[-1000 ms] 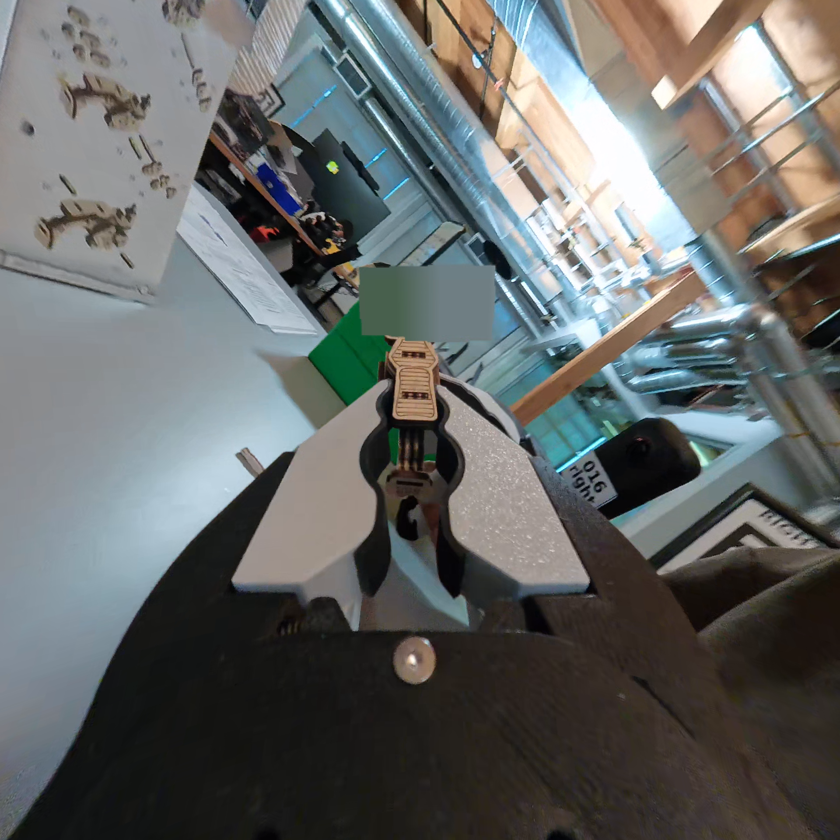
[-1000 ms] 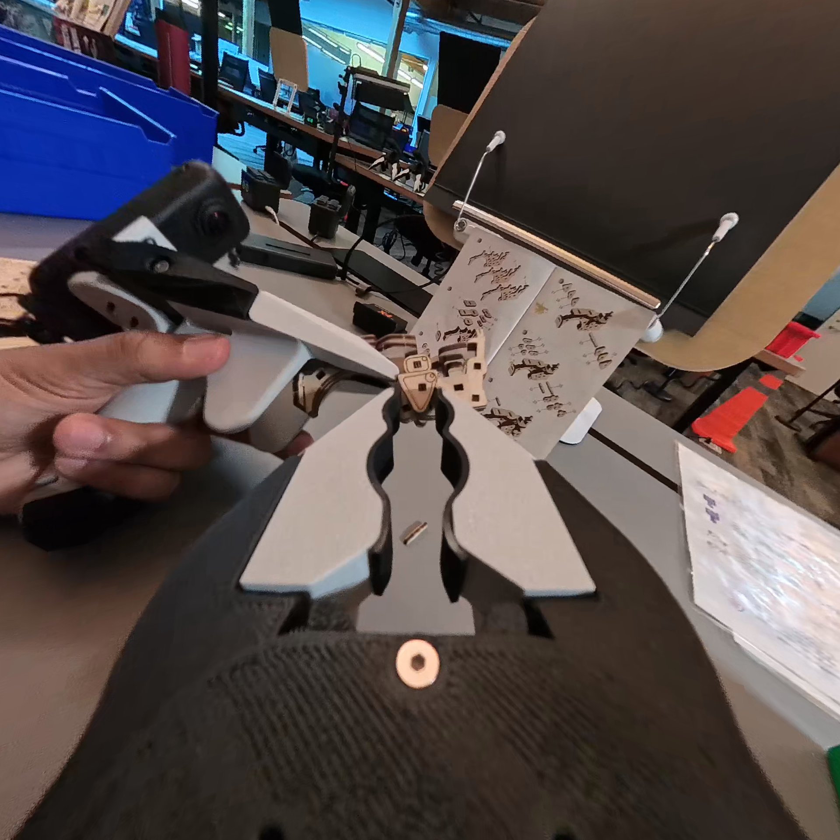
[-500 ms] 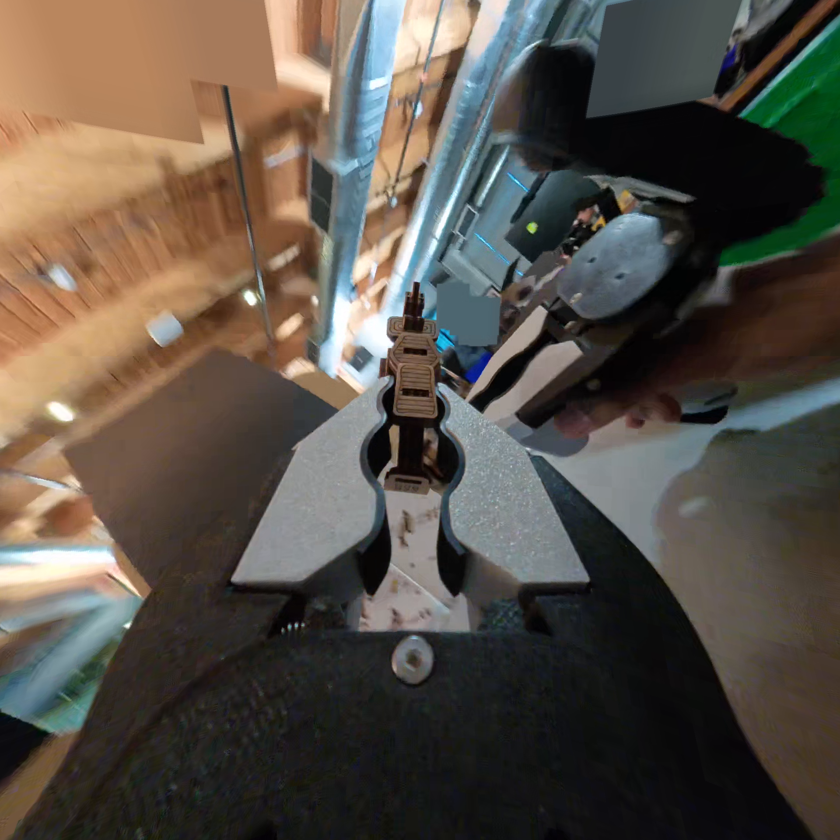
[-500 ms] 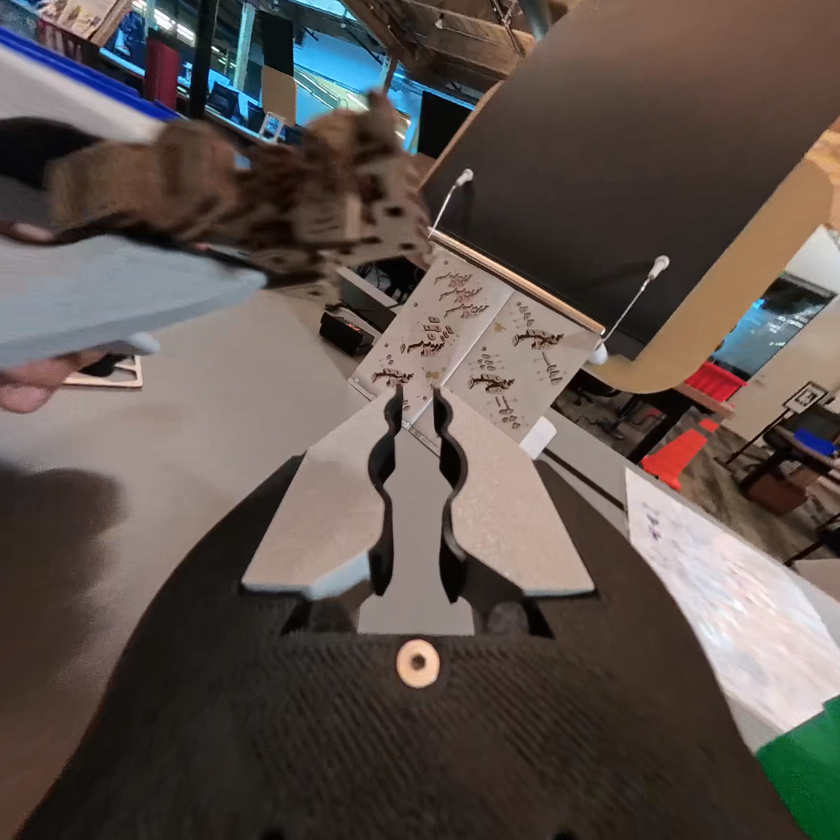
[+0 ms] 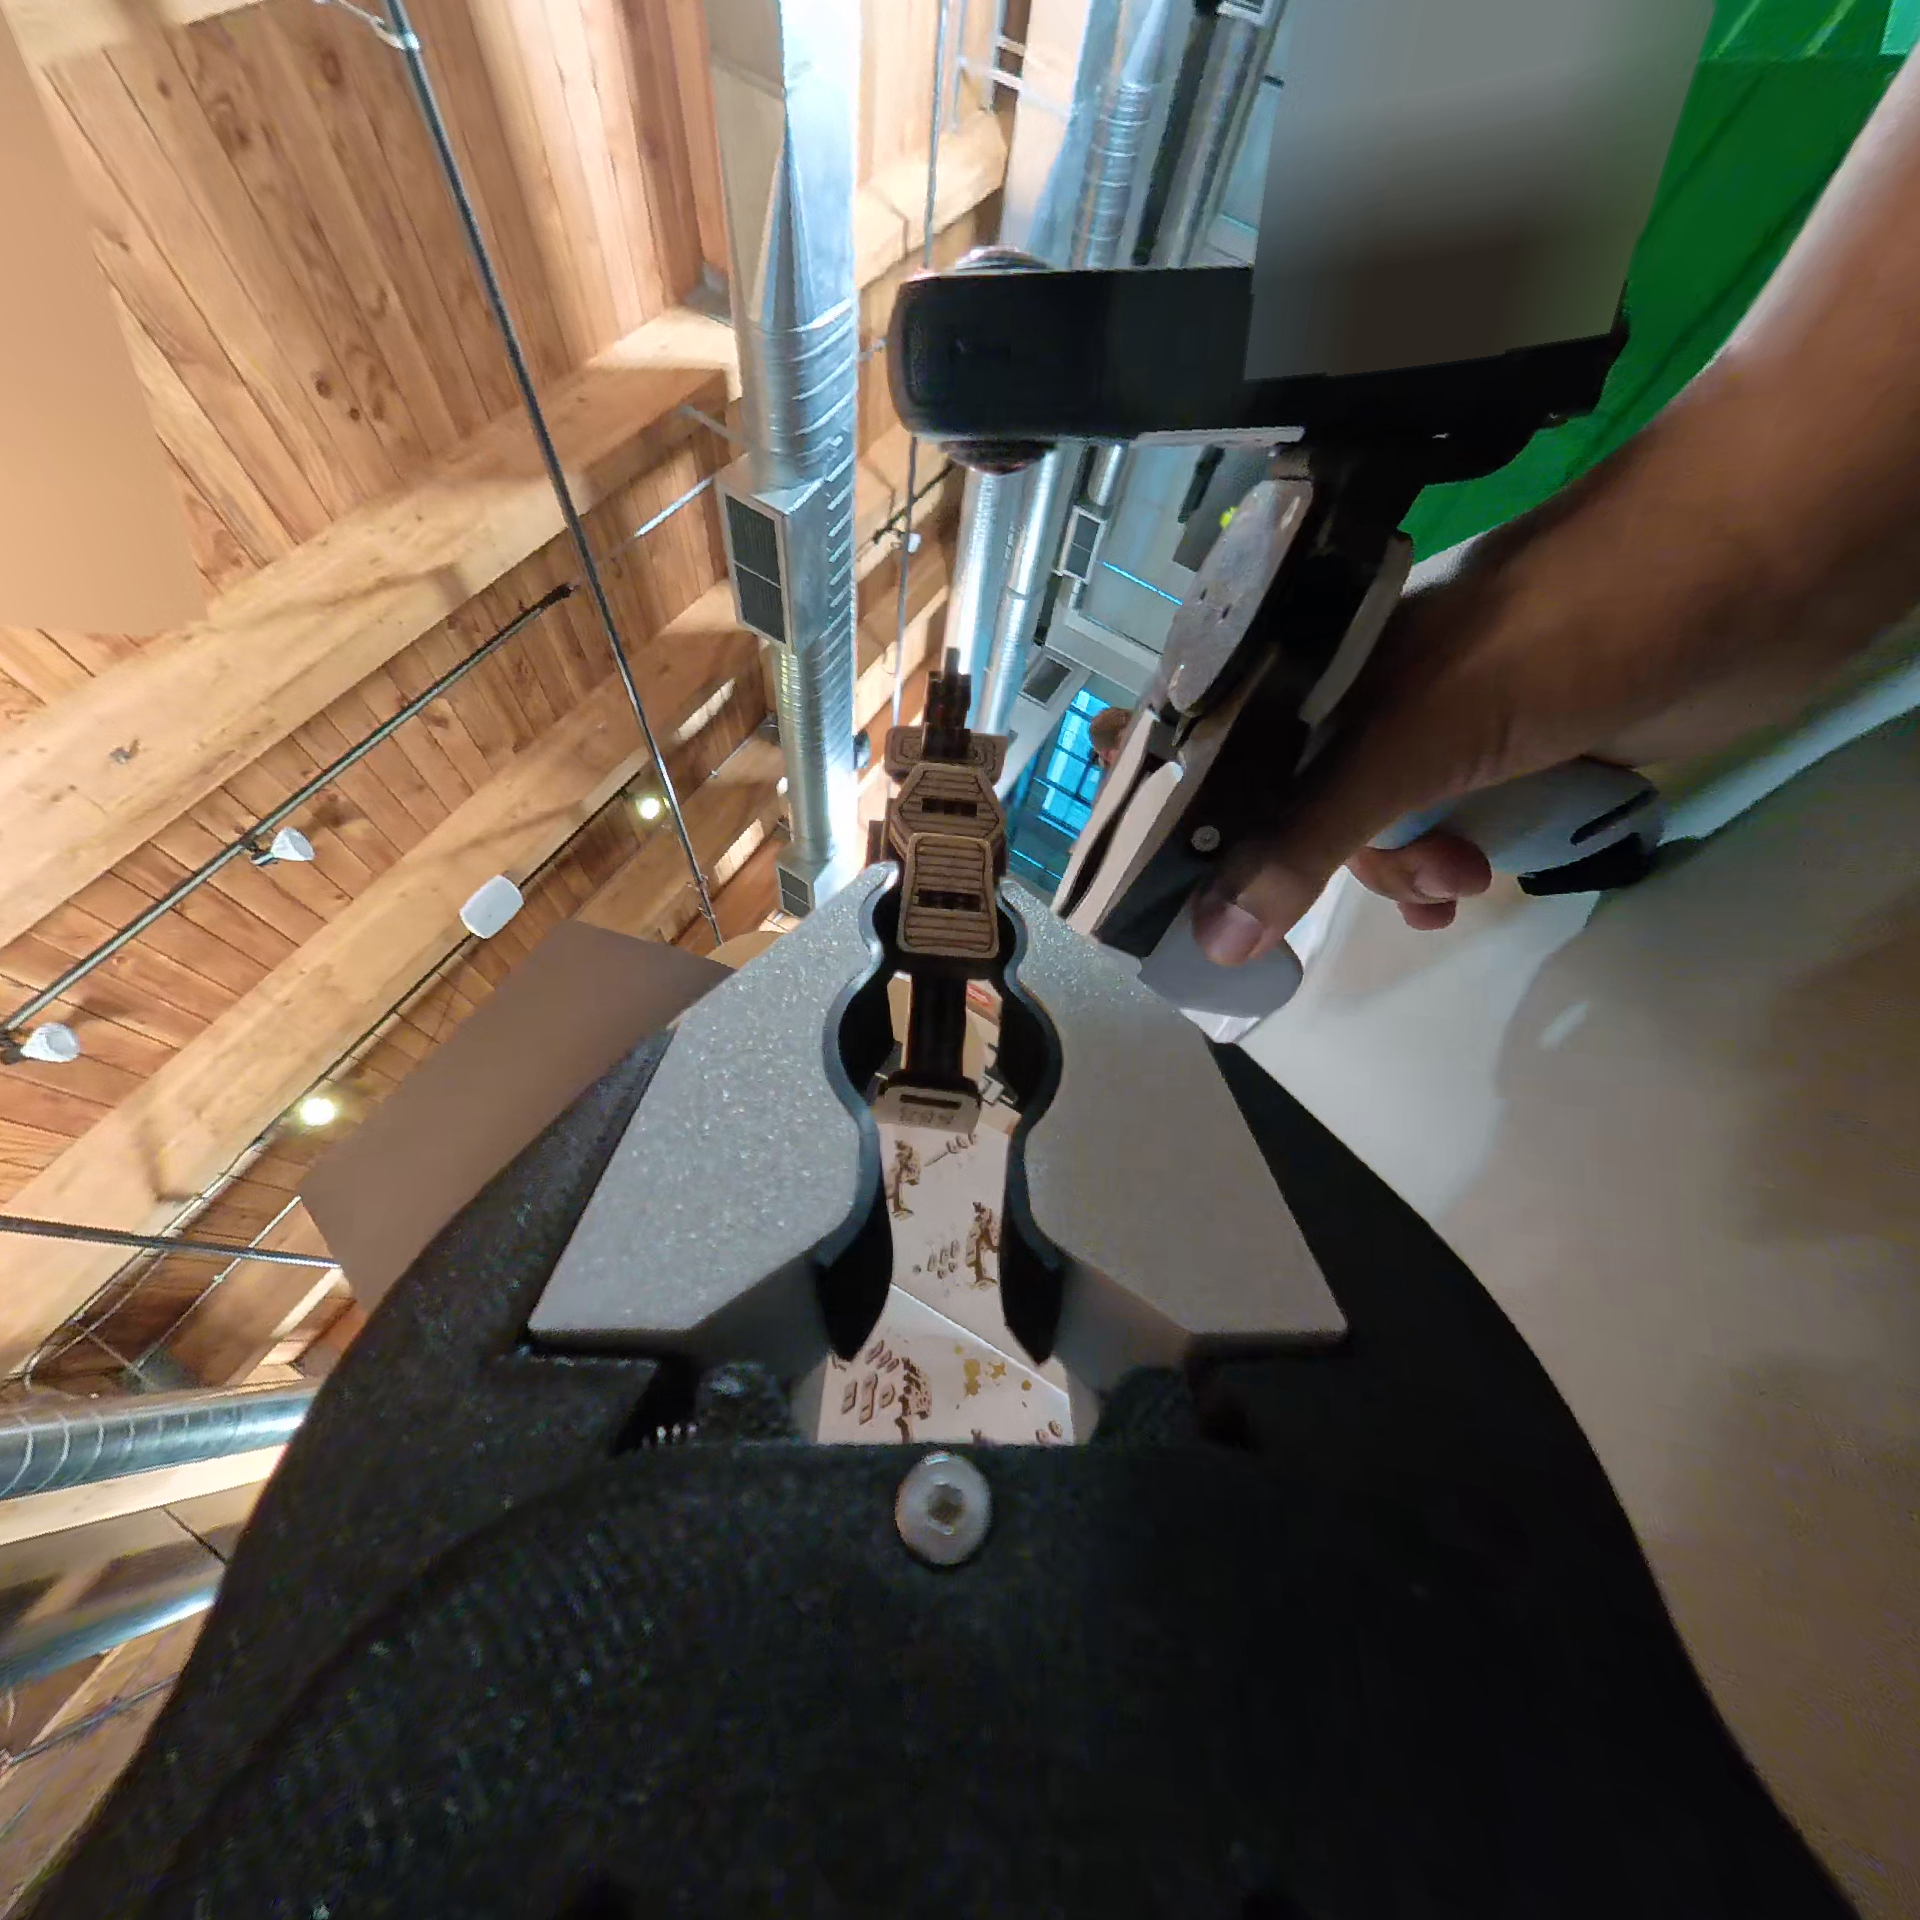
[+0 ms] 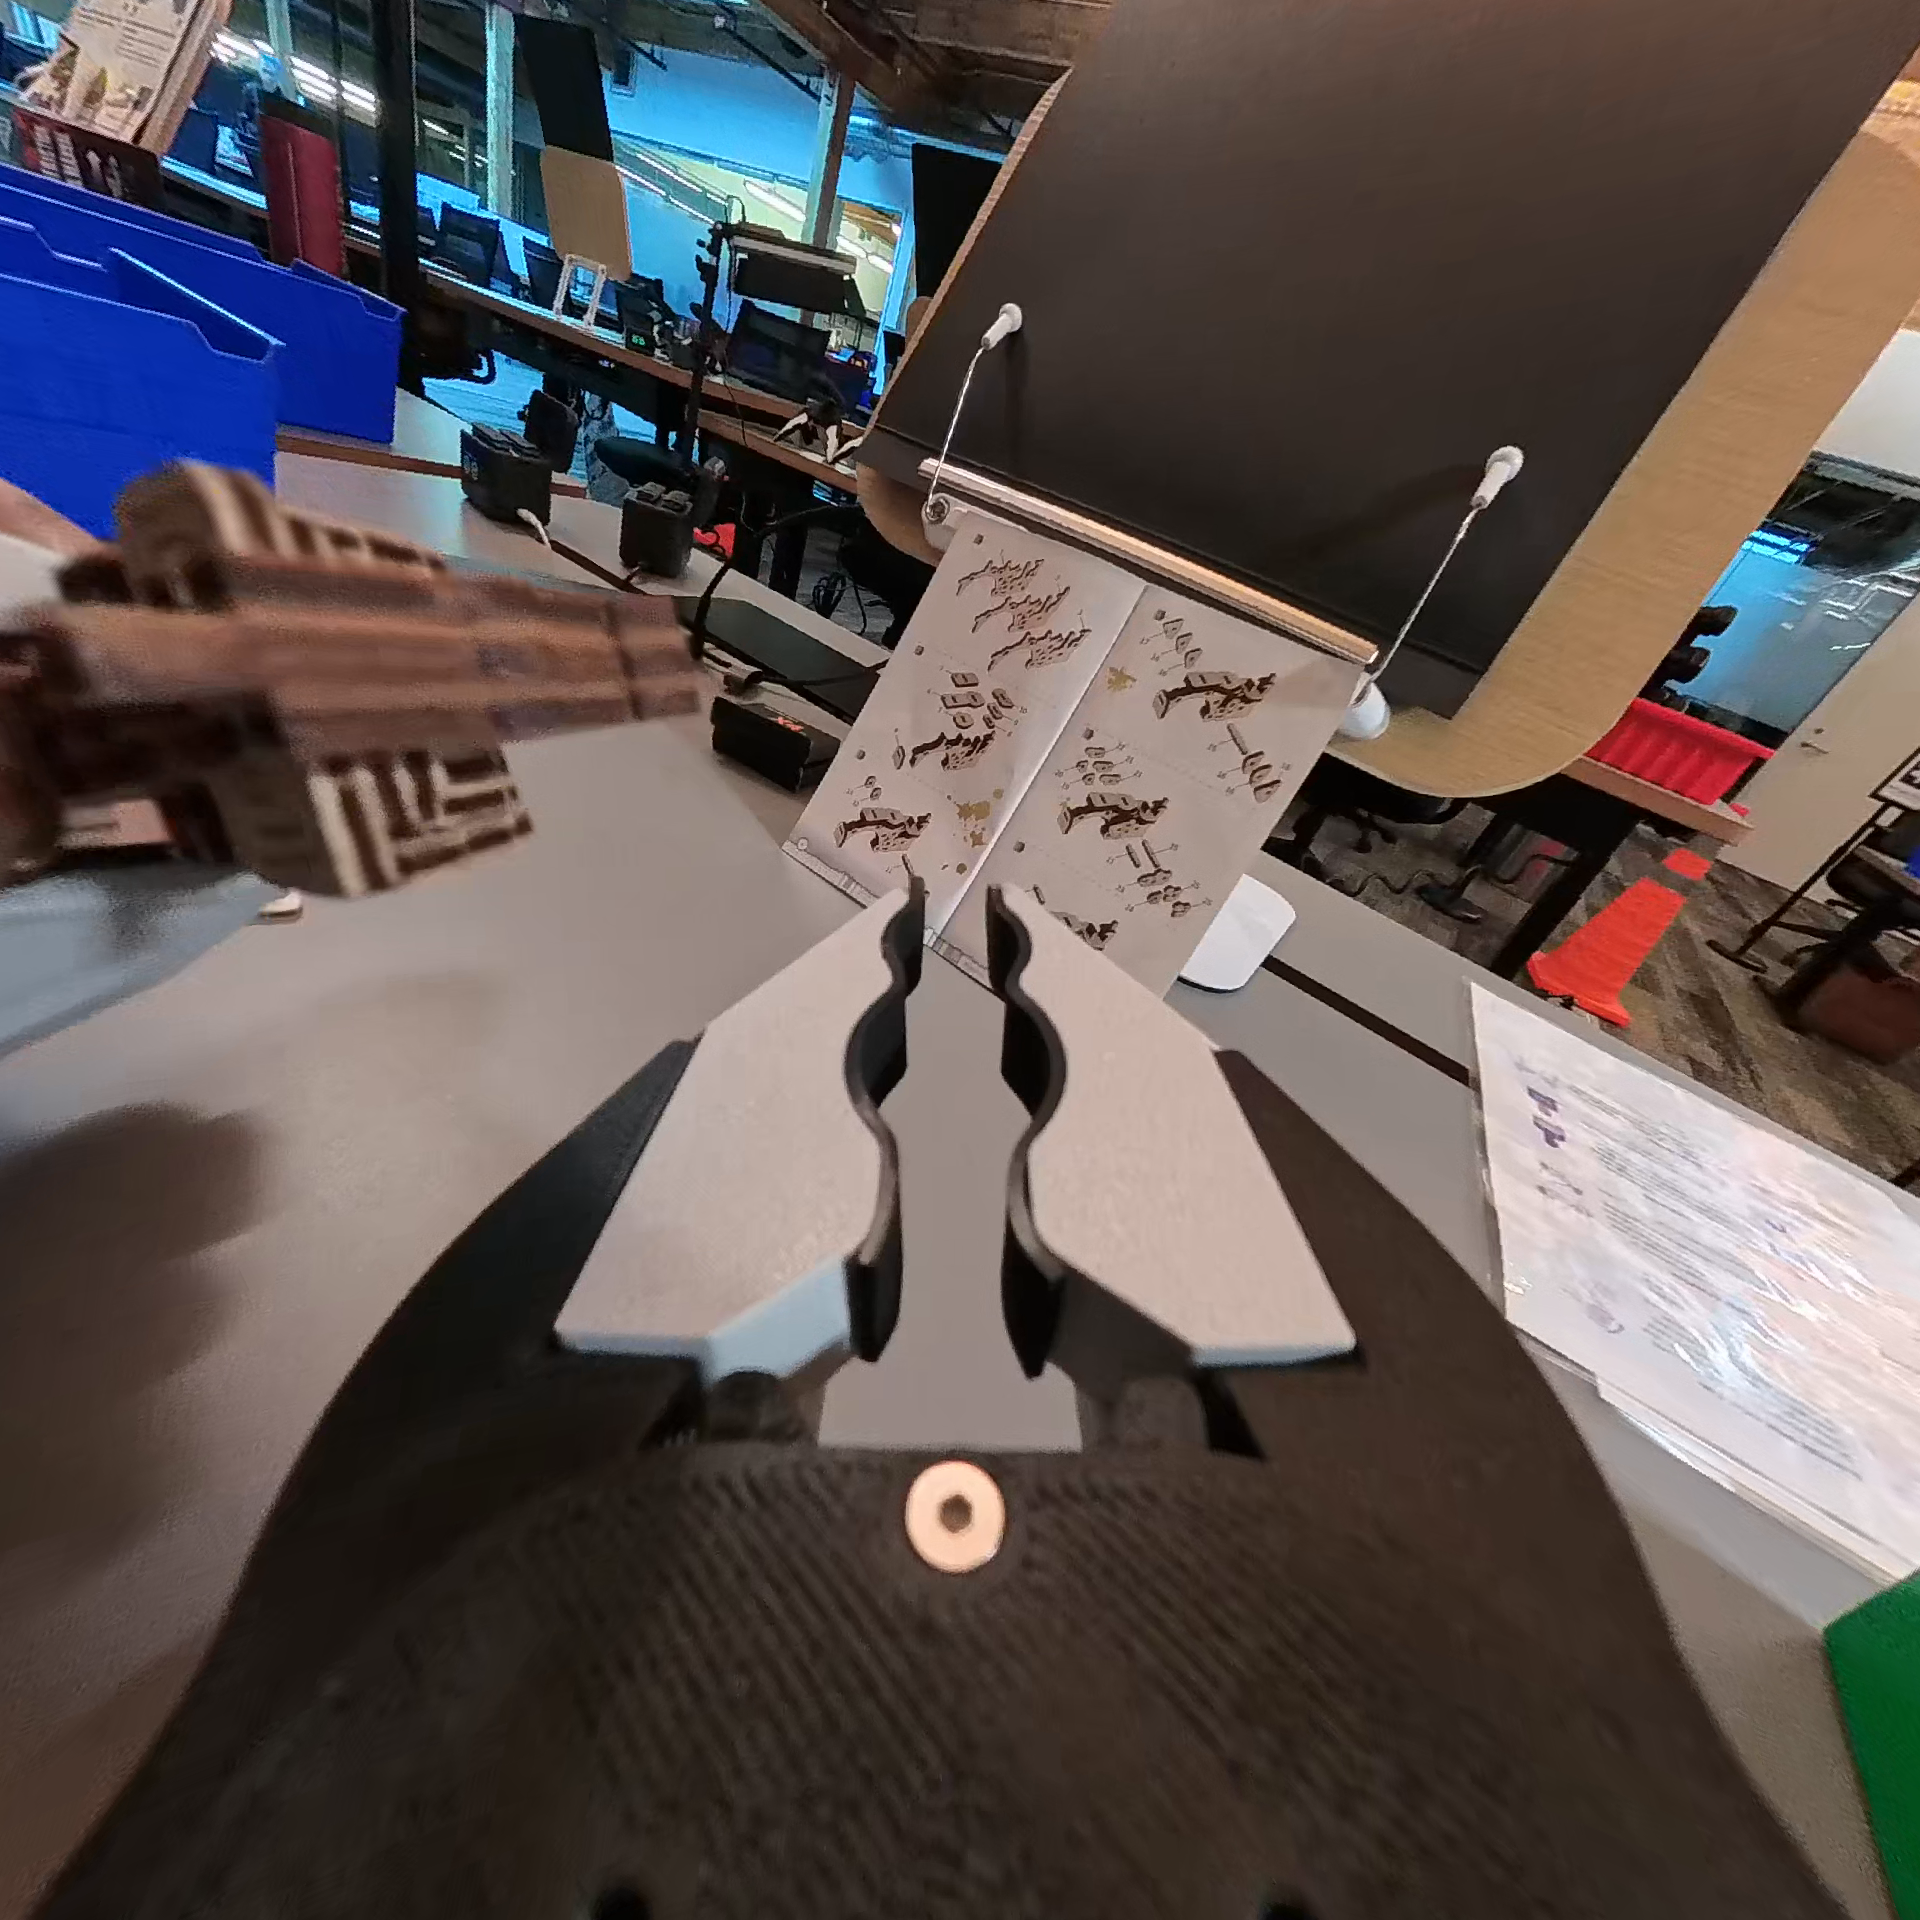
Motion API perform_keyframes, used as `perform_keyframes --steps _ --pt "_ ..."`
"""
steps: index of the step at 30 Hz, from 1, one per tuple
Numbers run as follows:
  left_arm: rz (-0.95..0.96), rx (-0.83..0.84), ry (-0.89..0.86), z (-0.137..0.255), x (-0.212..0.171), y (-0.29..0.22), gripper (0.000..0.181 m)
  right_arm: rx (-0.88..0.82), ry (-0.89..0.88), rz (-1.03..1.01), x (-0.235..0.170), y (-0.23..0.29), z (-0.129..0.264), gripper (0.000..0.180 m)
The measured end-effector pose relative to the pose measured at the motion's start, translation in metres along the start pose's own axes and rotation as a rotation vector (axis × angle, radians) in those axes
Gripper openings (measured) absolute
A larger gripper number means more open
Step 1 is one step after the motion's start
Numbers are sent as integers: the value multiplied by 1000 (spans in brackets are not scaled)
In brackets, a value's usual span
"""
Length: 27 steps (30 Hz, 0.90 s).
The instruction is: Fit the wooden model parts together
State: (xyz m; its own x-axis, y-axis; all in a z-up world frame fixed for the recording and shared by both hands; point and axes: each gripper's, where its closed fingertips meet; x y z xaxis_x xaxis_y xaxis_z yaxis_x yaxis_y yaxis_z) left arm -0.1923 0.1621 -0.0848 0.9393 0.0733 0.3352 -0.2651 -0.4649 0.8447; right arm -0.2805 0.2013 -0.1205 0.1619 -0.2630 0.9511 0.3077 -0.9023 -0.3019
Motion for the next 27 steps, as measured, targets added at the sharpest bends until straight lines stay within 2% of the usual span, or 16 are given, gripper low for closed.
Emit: perform_keyframes --steps 20,27 --pt "7 55 -16 2 -3 7 11 6 8 -4 -1 0 -1 8" --pt "131 89 62 -6 -19 14 11 9 12 -2 -2 0 -1 7"
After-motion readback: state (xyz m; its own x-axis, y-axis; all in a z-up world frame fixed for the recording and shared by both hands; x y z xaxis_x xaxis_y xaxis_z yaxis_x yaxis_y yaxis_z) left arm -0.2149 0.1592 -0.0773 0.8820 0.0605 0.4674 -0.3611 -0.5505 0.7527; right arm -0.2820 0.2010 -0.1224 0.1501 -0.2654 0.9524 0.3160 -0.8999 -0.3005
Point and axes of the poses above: each gripper's, where its closed fingertips meet, z back along the fingers, x out of its top, y = z × x across the jaws, and after that the axes turned 4 degrees about -y, right-handed
